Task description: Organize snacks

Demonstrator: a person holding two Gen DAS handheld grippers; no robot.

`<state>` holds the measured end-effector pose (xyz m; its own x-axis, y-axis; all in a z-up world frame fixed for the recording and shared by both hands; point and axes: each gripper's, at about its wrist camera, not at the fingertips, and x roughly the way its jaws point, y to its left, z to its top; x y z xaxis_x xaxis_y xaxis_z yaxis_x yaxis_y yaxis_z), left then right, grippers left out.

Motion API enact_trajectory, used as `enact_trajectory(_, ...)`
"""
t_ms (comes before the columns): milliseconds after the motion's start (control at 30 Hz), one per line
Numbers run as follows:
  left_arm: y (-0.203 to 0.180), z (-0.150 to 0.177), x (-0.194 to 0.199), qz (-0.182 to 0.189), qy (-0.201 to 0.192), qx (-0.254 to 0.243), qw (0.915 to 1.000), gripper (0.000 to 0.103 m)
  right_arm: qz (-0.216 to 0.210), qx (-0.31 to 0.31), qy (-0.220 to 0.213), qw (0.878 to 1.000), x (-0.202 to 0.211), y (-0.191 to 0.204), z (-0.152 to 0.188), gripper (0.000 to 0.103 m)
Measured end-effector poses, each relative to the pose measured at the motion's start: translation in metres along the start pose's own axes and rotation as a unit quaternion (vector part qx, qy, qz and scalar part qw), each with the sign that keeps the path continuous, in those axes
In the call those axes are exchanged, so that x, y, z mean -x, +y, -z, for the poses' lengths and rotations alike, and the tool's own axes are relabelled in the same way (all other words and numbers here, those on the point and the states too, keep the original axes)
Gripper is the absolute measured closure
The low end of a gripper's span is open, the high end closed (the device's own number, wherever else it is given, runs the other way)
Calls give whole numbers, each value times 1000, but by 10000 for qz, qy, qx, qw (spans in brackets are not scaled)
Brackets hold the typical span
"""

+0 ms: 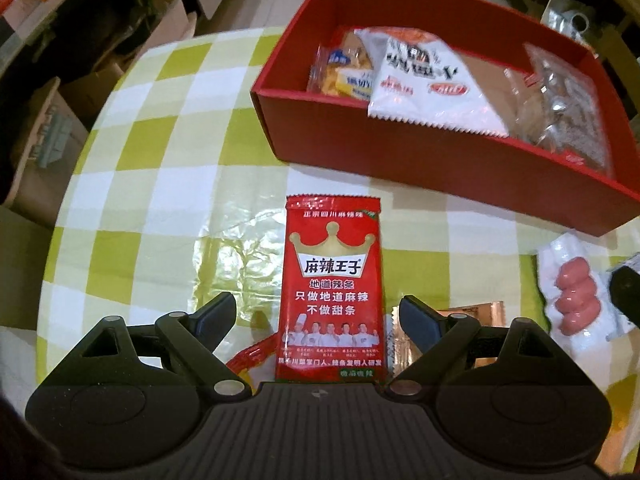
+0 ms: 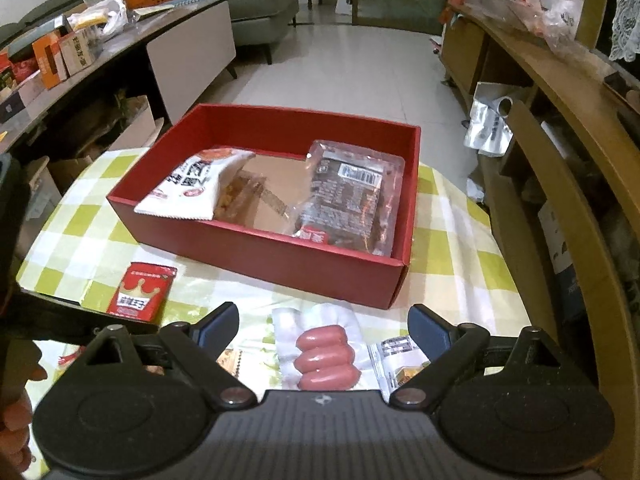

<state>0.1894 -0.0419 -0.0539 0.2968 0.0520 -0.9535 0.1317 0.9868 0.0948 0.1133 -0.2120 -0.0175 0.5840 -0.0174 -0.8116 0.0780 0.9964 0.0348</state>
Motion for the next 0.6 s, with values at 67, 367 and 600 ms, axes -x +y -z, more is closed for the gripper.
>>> enact_trajectory(67, 0, -1, -7, -36, 101, 17, 9999, 11, 30, -36, 78, 10000, -3, -6, 1, 4)
enact_trajectory(367, 3, 0, -16, 80, 324, 115, 9994, 12, 61, -458, 357, 9983, -14, -40, 1, 4)
enact_trajectory(600, 4, -1, -10, 279, 376, 124, 9988, 38, -245, -483, 552, 9970, -29, -38, 2, 4)
